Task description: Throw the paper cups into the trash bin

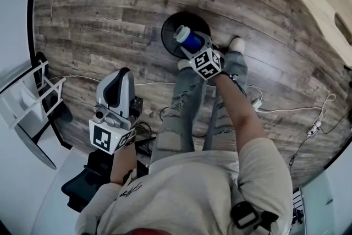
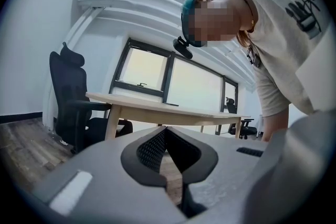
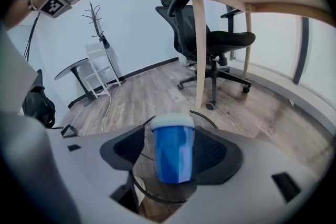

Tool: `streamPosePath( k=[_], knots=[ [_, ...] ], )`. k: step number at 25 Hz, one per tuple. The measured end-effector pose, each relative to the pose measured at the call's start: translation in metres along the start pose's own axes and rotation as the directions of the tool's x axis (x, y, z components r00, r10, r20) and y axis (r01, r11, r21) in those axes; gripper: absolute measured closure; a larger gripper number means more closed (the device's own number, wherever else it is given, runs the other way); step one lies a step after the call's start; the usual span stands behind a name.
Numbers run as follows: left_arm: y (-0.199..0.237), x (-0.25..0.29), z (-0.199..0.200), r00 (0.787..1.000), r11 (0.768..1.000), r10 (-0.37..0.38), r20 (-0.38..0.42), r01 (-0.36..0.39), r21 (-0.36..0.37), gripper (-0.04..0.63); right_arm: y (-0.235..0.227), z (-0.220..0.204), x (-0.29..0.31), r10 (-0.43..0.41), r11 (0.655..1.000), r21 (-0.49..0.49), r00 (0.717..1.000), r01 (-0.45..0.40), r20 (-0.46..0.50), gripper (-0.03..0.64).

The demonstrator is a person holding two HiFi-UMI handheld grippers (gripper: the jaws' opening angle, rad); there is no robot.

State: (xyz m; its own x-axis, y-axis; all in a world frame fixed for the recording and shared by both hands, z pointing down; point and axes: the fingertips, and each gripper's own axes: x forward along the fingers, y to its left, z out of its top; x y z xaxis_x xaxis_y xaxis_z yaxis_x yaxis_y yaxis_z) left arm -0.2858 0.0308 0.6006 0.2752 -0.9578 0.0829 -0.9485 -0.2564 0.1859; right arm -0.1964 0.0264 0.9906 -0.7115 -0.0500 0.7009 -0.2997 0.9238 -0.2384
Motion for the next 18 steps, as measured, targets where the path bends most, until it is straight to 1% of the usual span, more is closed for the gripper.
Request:
streamPosePath(
  k=[4, 8, 12, 16, 18],
  knots=[
    [0.003, -0.001, 0.001, 1.0, 1.0, -0.001, -0.002, 0.001, -0.003, 0.594, -0.005, 0.003, 0.001, -0.027, 0.999, 0.023, 1.0, 0.028, -0.008, 0.339],
    [0.004, 0.001, 0.006, 1.0, 1.0, -0.002, 0.006, 0.002, -0.004, 0.594, -0.002, 0.022, -0.01, -0.025, 1.0, 0.019, 0.999, 0.024, 0.022, 0.339],
    [0.0, 0.005, 0.013, 1.0, 1.0, -0.009, 0.014, 0.009, -0.006, 0.594, 0.0, 0.053, -0.028, -0.017, 1.0, 0.003, 0.996, 0.017, 0.085, 0.339],
    [-0.004, 0.007, 0.024, 1.0, 1.0, -0.012, 0.024, 0.012, -0.001, 0.594, 0.004, 0.092, -0.05, -0.017, 1.0, -0.007, 0.986, 0.019, 0.168, 0.339],
    [-0.004, 0.009, 0.03, 1.0, 1.0, -0.01, 0.026, 0.01, 0.002, 0.594, 0.005, 0.112, -0.064, -0.022, 1.0, -0.012, 0.981, 0.025, 0.195, 0.339]
  ],
)
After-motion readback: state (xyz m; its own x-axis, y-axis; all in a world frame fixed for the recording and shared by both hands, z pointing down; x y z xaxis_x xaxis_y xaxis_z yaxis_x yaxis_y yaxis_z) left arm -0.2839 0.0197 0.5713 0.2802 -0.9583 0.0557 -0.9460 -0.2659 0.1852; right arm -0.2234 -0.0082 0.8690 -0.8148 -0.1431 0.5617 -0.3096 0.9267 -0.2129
